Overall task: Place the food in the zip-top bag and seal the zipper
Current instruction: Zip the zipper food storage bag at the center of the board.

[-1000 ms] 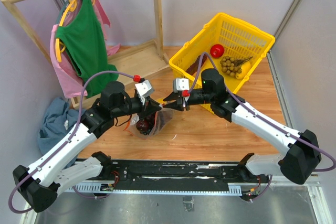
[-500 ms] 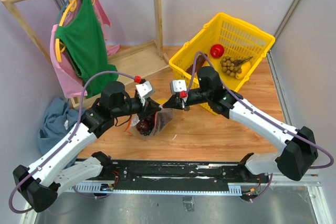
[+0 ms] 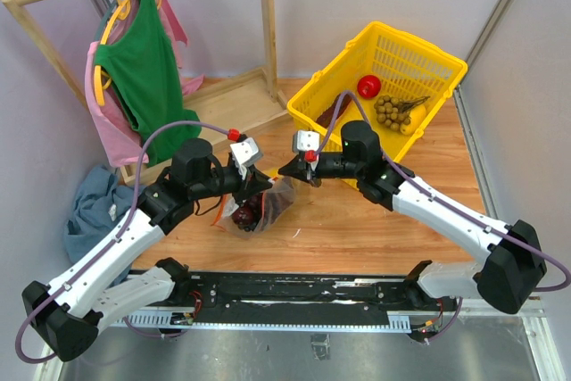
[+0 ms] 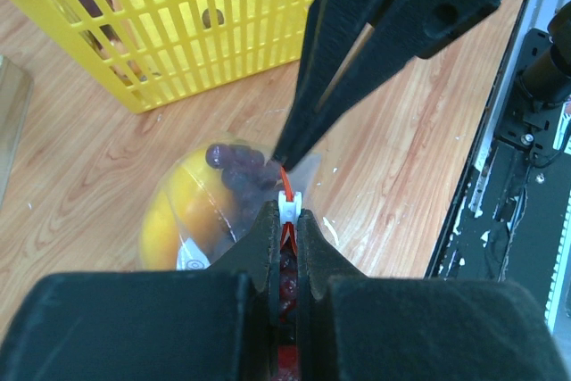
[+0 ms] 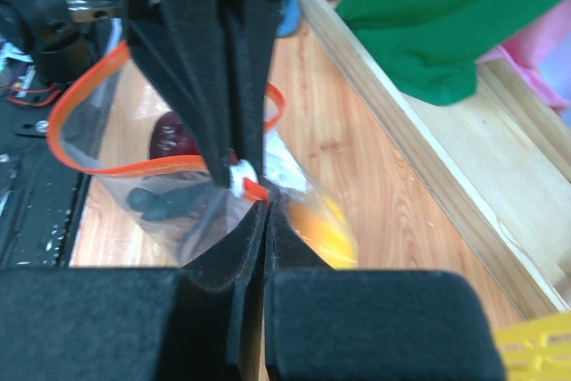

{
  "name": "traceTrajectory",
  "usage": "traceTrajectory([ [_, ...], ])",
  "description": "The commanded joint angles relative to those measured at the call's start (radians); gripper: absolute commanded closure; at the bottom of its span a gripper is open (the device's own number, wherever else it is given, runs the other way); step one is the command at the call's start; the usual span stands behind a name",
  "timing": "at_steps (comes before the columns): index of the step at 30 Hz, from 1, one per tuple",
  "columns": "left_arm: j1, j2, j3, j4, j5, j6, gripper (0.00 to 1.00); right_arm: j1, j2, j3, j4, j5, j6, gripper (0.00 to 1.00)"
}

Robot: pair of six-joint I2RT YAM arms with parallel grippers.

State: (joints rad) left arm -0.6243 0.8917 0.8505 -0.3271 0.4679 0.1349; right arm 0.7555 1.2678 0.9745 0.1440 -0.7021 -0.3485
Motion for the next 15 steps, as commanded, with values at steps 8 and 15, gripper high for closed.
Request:
traceTrajectory([
  [8, -0.002, -0.016, 0.017, -0.010, -0.024, 0.013, 1.00, -0.005, -0.051, 0.022, -0.078, 0.020, -0.028, 0.93],
  [15, -0.002, -0.008, 0.022, -0.004, 0.003, 0.030, 1.00, -0.003, -0.018, 0.085, -0.186, -0.165, -0.083, 0.61],
])
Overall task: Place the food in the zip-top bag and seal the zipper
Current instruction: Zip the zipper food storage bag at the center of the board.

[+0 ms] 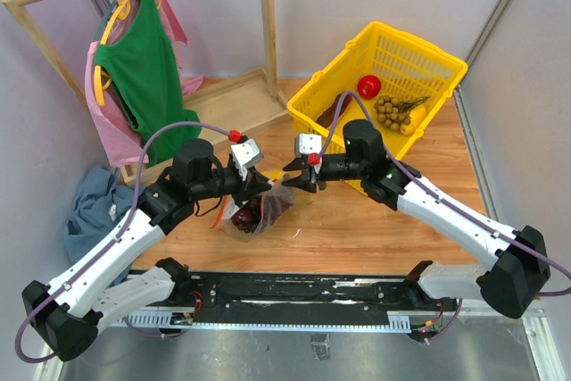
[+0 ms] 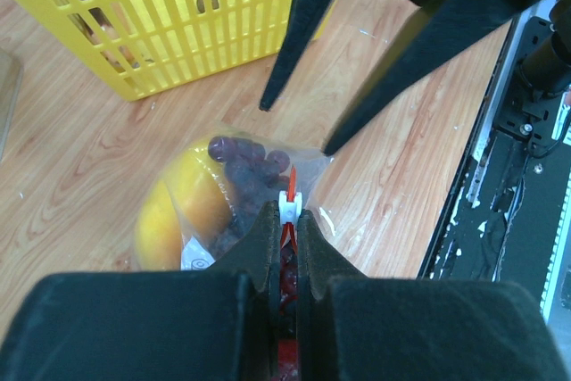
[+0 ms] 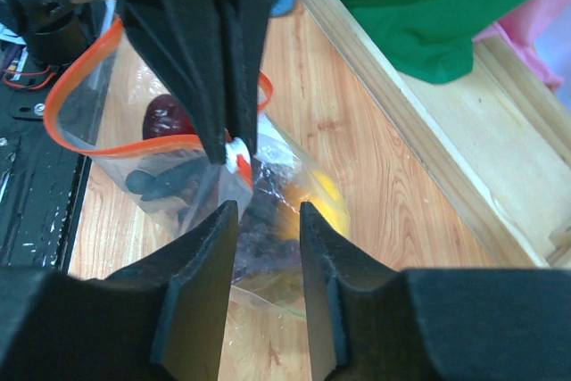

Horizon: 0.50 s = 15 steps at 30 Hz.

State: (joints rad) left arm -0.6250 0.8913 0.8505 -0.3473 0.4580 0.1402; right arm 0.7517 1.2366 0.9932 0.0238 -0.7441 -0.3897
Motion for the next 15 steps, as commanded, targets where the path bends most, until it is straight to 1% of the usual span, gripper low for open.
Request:
traceTrajectory([
  [1, -0.001, -0.008, 0.022, 0.016, 0.017, 0.026, 1.00, 0.007, 0.027, 0.073, -0.068, -0.123, -0.044, 0.60],
  [3, -0.001, -0.008, 0.022, 0.015, 0.023, 0.029, 1.00, 0.018, 0.060, 0.084, -0.063, -0.126, -0.045, 0.58],
  [7, -0.001, -0.009, 0.019, 0.018, 0.046, 0.033, 1.00, 0.035, 0.125, 0.116, -0.071, -0.128, -0.053, 0.59],
  [12, -0.001, -0.009, 0.018, 0.018, 0.059, 0.039, 1.00, 0.039, 0.170, 0.137, -0.102, -0.120, -0.071, 0.63],
  [15, -0.001, -0.004, 0.016, 0.017, 0.068, 0.043, 0.99, 0.041, 0.178, 0.143, -0.103, -0.124, -0.079, 0.69],
])
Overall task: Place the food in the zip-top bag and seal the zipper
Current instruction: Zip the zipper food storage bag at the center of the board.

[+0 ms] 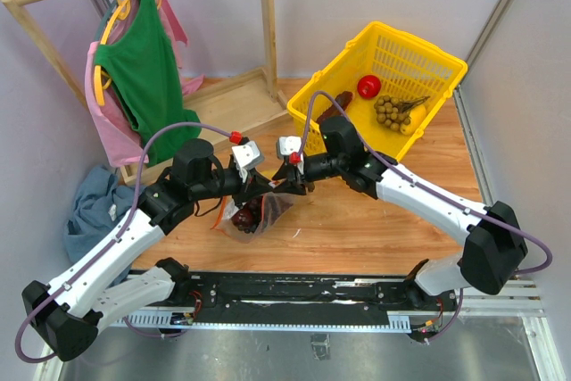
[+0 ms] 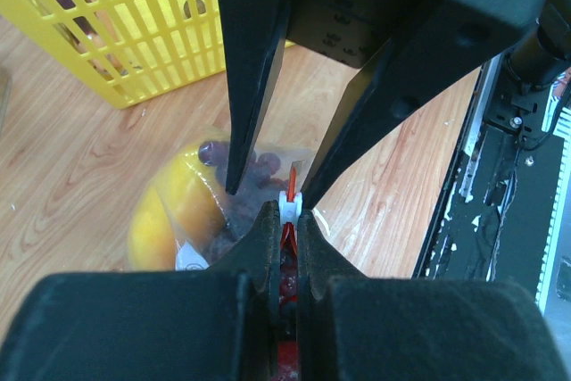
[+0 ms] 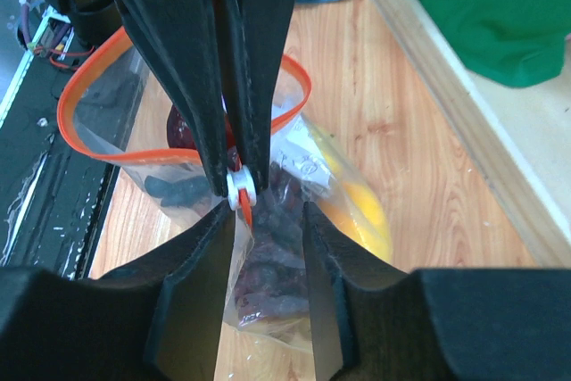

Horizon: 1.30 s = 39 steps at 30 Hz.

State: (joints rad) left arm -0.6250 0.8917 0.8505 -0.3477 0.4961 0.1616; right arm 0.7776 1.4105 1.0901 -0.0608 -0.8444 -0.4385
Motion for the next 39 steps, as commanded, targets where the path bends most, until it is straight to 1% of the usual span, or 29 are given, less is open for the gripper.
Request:
traceTrajectory([
  [1, -0.001, -0.002, 0.017, 0.015, 0.031, 0.022, 1.00, 0.016, 0.008, 0.050, -0.019, -0.024, -0.033, 0.72],
  [3, -0.001, 0.002, 0.021, 0.010, 0.034, 0.024, 1.00, 0.017, 0.013, 0.057, -0.023, -0.028, -0.040, 0.80],
  [5, -0.001, 0.006, 0.023, 0.005, 0.035, 0.023, 1.00, 0.019, 0.016, 0.055, -0.012, -0.039, -0.045, 0.91],
  [6, -0.001, 0.008, 0.025, 0.003, 0.034, 0.022, 0.99, 0.021, 0.015, 0.053, -0.009, -0.041, -0.046, 0.98],
  [7, -0.001, 0.010, 0.026, 0.003, 0.032, 0.021, 0.98, 0.022, 0.013, 0.053, -0.008, -0.039, -0.046, 0.99],
  [9, -0.001, 0.009, 0.029, 0.005, 0.018, 0.014, 0.89, 0.024, 0.005, 0.047, 0.005, -0.024, -0.043, 0.99],
  [13, -0.001, -0.002, 0.028, 0.028, -0.011, 0.002, 0.75, 0.025, -0.012, 0.022, 0.051, 0.012, -0.016, 0.99],
  [17, -0.001, -0.001, 0.032, 0.049, -0.009, -0.007, 0.69, 0.026, -0.003, 0.027, 0.056, 0.018, 0.004, 0.99],
  [19, -0.001, 0.005, 0.033, 0.056, -0.018, -0.013, 0.68, 0.028, 0.000, 0.029, 0.054, 0.019, 0.007, 0.99],
  [21, -0.001, 0.015, 0.034, 0.055, -0.023, -0.014, 0.72, 0.030, -0.002, 0.029, 0.057, 0.015, 0.009, 0.99],
  [25, -0.001, 0.028, 0.040, 0.036, -0.028, -0.012, 0.93, 0.030, -0.009, 0.022, 0.067, 0.046, 0.019, 0.99],
  [27, -0.001, 0.027, 0.042, 0.009, -0.036, -0.003, 0.99, 0.030, -0.019, 0.012, 0.087, 0.081, 0.033, 0.99],
  [35, -0.001, 0.003, 0.037, -0.054, -0.060, 0.008, 1.00, 0.030, -0.028, -0.025, 0.211, 0.229, 0.126, 0.99],
  [39, -0.001, 0.017, 0.045, -0.083, -0.072, -0.004, 1.00, 0.029, -0.044, -0.067, 0.318, 0.319, 0.190, 0.99],
])
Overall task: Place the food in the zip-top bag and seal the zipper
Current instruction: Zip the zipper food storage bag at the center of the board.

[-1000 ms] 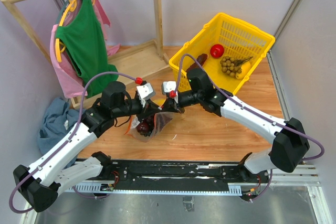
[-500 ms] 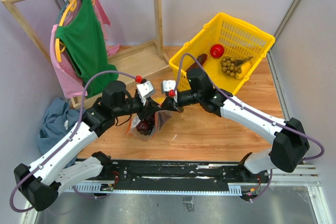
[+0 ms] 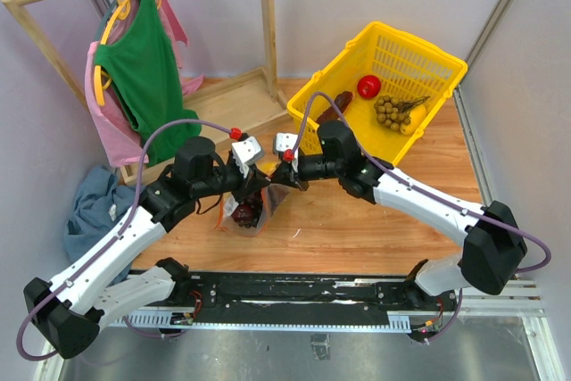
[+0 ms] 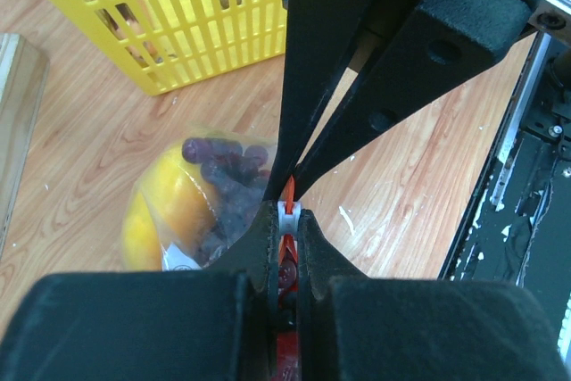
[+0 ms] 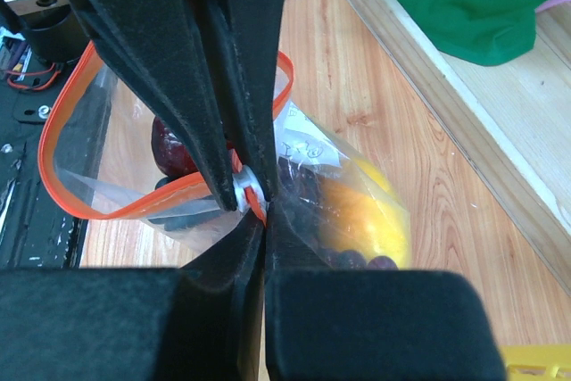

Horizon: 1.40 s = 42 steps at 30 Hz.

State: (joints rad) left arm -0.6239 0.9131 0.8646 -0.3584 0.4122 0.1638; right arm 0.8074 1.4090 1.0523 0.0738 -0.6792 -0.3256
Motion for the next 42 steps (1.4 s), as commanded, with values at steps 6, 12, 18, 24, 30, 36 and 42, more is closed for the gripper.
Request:
traceTrajectory([
  [6, -0.002, -0.008, 0.037, -0.084, -0.035, -0.039, 1.00, 0.001, -0.058, -0.078, 0.276, 0.268, 0.133, 0.99],
  [12, -0.002, -0.011, 0.048, -0.080, -0.061, -0.035, 0.99, -0.003, -0.062, -0.068, 0.218, 0.159, 0.089, 0.99],
  [18, -0.002, -0.011, 0.053, -0.065, -0.042, -0.014, 1.00, -0.057, -0.097, -0.027, -0.026, -0.040, -0.058, 0.79],
  [24, -0.002, -0.010, 0.050, -0.046, 0.002, -0.011, 1.00, -0.050, -0.098, 0.004, -0.134, -0.177, -0.144, 0.50],
  [30, -0.002, -0.016, 0.042, -0.043, 0.035, -0.004, 1.00, 0.004, 0.004, 0.062, -0.131, -0.180, -0.164, 0.42],
  [36, -0.003, -0.016, 0.035, -0.051, 0.054, -0.001, 1.00, 0.034, 0.121, 0.127, -0.100, -0.206, -0.181, 0.44],
  [42, -0.004, -0.027, 0.027, -0.052, 0.072, -0.012, 1.00, 0.047, 0.194, 0.151, -0.162, -0.212, -0.269, 0.73],
])
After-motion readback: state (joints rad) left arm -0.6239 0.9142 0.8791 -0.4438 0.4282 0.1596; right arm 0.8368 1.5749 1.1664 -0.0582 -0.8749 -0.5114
